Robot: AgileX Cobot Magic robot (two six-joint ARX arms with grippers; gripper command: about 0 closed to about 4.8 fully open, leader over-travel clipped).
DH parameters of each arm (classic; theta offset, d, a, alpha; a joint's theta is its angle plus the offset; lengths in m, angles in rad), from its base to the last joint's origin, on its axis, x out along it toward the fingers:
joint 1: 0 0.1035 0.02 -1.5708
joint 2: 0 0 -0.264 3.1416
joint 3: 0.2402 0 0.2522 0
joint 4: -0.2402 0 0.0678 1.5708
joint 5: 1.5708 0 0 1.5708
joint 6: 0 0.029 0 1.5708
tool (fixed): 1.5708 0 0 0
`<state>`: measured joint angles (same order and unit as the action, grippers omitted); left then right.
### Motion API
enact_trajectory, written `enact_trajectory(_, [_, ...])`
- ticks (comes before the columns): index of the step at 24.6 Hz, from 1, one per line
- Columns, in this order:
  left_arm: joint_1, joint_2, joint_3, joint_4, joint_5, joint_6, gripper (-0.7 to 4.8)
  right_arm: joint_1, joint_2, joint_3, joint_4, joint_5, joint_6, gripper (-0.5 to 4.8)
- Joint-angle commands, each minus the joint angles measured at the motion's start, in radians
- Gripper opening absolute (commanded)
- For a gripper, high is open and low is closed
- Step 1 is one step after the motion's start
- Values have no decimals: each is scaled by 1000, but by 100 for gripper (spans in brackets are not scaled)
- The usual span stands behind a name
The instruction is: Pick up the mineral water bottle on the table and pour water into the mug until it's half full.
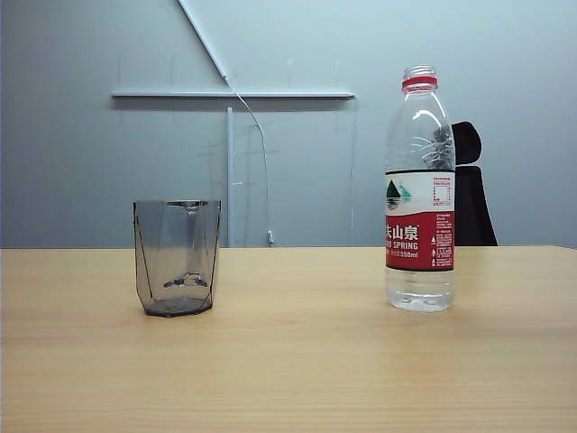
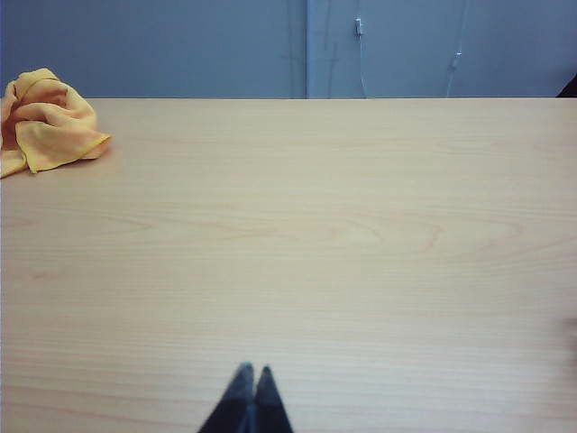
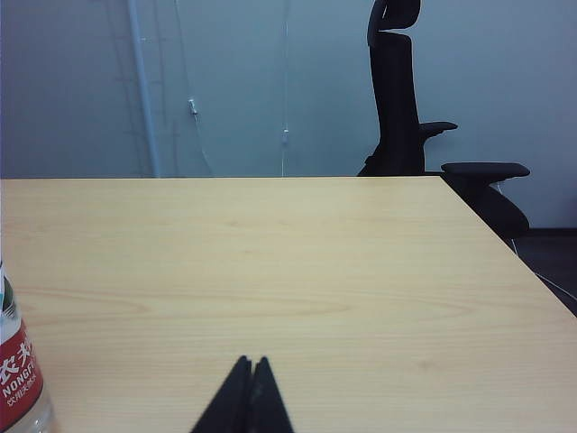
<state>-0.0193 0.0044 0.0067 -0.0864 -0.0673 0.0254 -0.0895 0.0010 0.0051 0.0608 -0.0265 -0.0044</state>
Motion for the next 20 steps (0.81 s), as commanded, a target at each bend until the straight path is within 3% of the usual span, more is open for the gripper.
enact_trajectory(1, [0,2,2,13,1,-3,-2,0,-2,-5,18,5,4,-5])
enact_trajectory(10, [-15,2,2,13,0,-3,-2,1,-2,-5,19,-24,29,-5])
enact_trajectory(12, [-79,3,2,13,0,-3,-2,1,-2,-5,30,-89,147,-5])
enact_trajectory(17, [-385,70,2,13,1,-3,-2,3,1,-4,48,-280,422,-6])
enact_trajectory(20, [-483,95,2,13,1,-3,-2,34,2,4,48,-316,486,-6])
